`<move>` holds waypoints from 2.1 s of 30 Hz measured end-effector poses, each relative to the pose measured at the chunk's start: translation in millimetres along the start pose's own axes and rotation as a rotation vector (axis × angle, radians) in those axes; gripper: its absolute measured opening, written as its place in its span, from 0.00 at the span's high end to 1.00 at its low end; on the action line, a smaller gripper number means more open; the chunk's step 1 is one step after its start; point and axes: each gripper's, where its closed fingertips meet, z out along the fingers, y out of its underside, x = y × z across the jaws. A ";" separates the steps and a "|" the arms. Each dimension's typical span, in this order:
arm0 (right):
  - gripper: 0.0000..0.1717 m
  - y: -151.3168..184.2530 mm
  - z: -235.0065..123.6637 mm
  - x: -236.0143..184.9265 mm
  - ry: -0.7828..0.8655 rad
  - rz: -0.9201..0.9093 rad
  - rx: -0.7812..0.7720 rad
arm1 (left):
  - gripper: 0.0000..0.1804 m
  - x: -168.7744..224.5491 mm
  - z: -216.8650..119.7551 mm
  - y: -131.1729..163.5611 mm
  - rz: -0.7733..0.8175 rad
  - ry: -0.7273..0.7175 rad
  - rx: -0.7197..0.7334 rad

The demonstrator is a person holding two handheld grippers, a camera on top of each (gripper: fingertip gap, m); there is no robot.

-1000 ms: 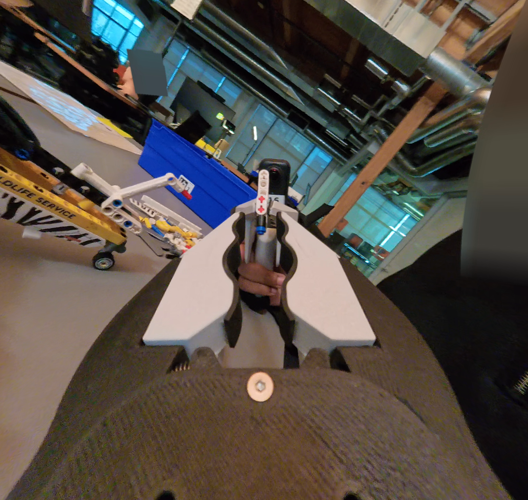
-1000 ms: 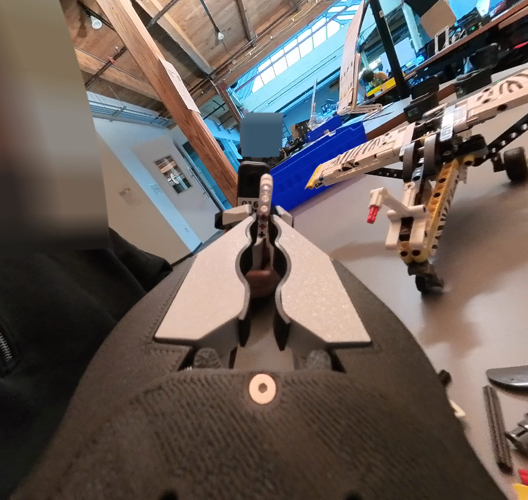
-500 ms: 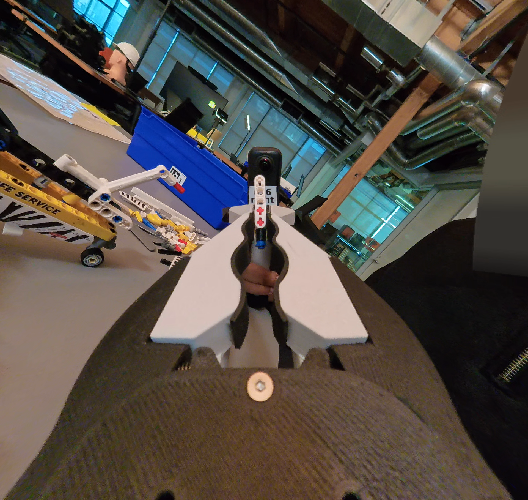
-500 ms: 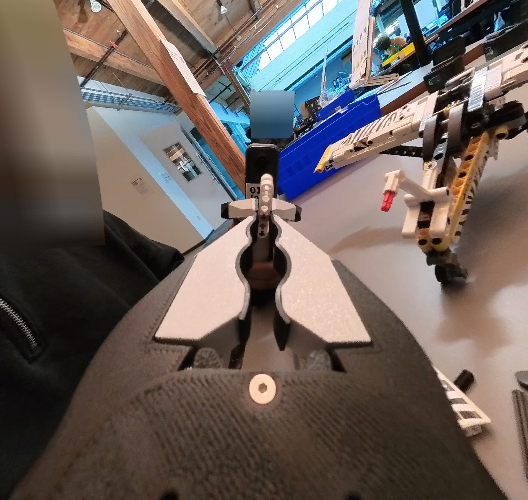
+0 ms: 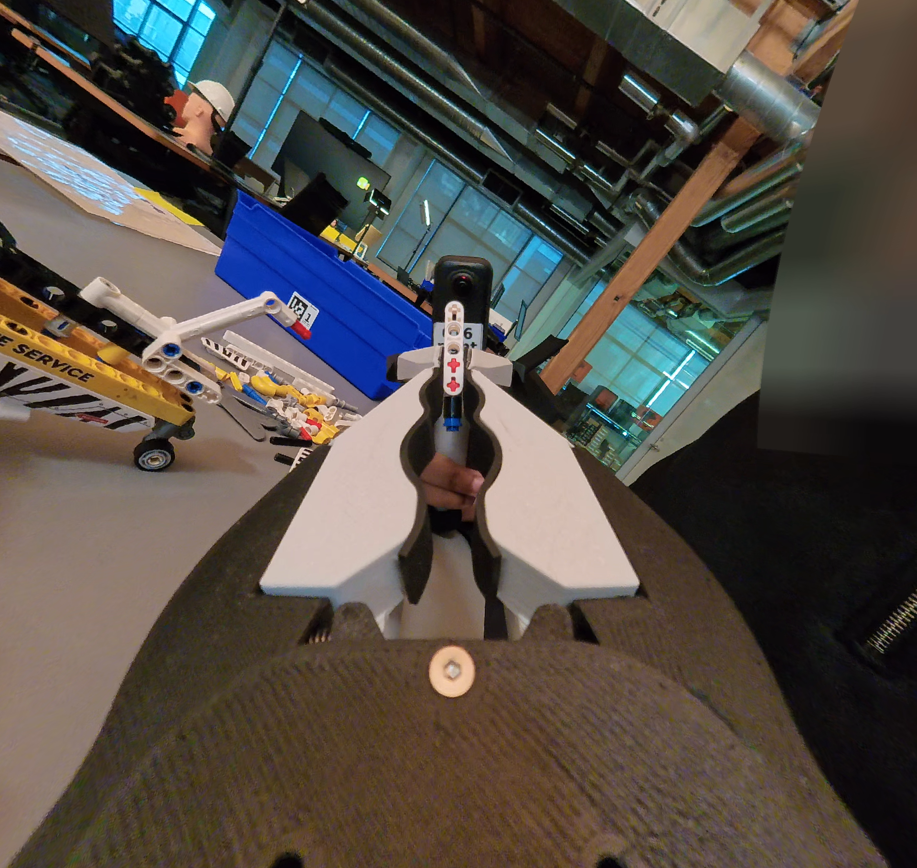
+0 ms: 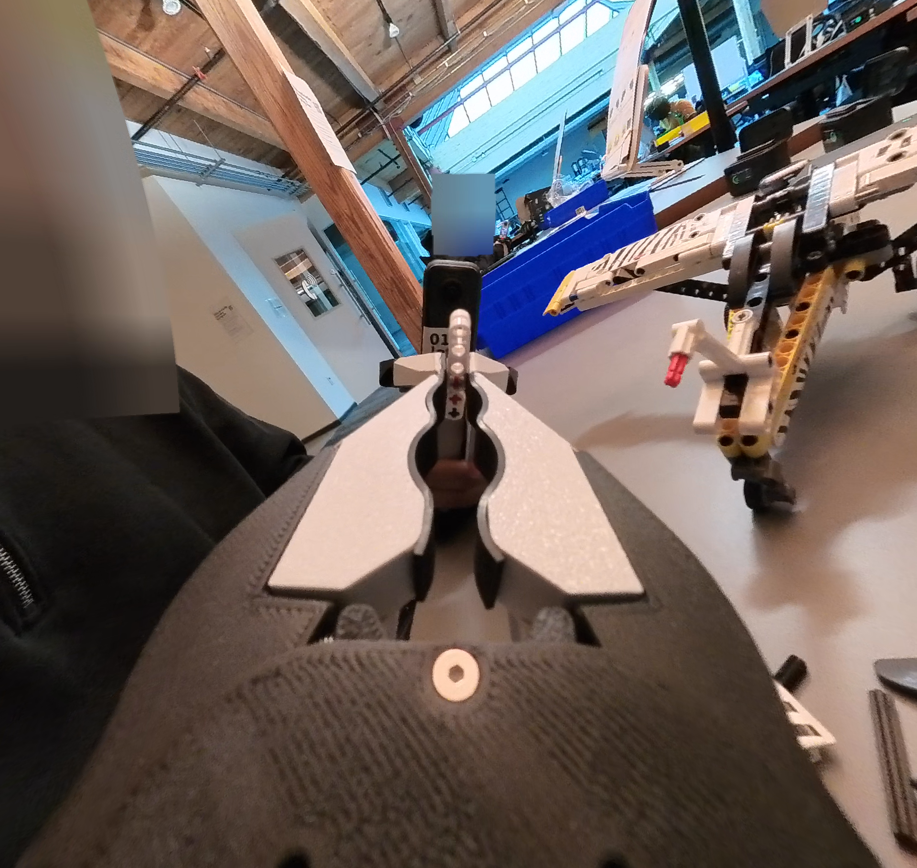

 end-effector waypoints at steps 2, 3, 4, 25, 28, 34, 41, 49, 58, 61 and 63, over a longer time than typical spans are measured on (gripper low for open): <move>0.97 0.9 0.4 -2.0 -0.014 0.008 -0.010 | 0.98 1.2 -0.6 -0.2 -0.006 0.012 0.000; 0.97 1.5 0.9 -2.2 -0.019 0.021 -0.013 | 0.99 2.0 -1.4 -0.7 -0.032 0.031 -0.003; 0.97 1.7 1.1 -2.3 -0.021 0.026 -0.014 | 0.99 1.0 -2.0 -1.7 -0.055 0.036 -0.001; 0.97 -10.2 -101.7 100.0 0.826 -0.245 -0.309 | 0.98 -3.7 -11.9 -14.5 0.034 -0.006 0.061; 0.97 -3.2 -119.3 112.0 0.882 -0.192 -0.340 | 0.98 -6.7 -12.6 -16.4 0.014 -0.011 0.073; 0.86 7.4 -129.2 124.7 0.975 -0.193 -0.424 | 0.98 -8.8 -12.1 -15.9 0.006 -0.019 0.069; 0.86 -24.8 -33.4 28.2 0.445 -0.357 -0.083 | 0.98 -8.4 -10.8 -14.0 0.004 -0.015 0.056; 0.85 -17.7 -5.2 -0.9 0.065 -0.007 0.135 | 0.98 -1.8 -6.4 -6.0 -0.007 0.025 0.007; 0.97 -0.6 5.1 -3.8 -0.014 0.069 0.072 | 0.98 3.4 1.6 12.3 -0.040 0.054 -0.116; 0.97 0.9 5.8 -2.4 -0.015 0.083 0.058 | 0.98 2.3 0.1 9.5 -0.028 0.038 -0.096; 0.97 1.3 6.5 -2.1 -0.009 0.076 0.054 | 0.99 1.3 -1.4 6.2 -0.030 0.037 -0.075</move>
